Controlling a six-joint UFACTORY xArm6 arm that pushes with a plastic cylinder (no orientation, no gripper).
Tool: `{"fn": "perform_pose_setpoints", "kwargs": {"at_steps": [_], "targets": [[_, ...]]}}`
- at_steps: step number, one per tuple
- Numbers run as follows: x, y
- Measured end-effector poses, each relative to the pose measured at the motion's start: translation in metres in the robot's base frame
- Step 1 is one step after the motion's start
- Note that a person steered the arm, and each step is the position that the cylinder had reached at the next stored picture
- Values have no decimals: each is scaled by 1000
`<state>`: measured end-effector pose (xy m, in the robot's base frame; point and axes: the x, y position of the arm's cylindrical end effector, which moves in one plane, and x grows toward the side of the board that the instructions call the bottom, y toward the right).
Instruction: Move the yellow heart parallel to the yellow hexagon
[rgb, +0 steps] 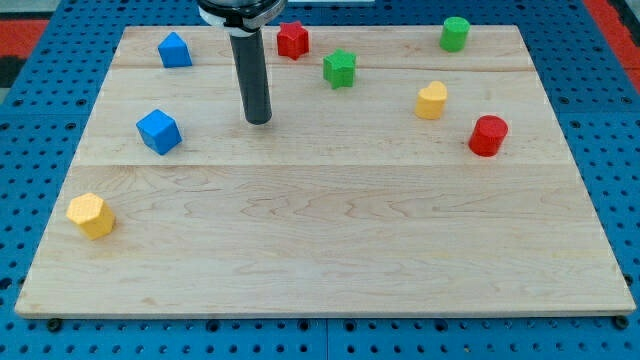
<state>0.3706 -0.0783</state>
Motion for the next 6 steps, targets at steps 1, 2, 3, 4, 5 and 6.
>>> {"fn": "perform_pose_setpoints", "kwargs": {"at_steps": [1,2,3,4,5,6], "targets": [[0,0],[0,1],[-2,6],[-5,14],[-13,44],[-42,81]]}}
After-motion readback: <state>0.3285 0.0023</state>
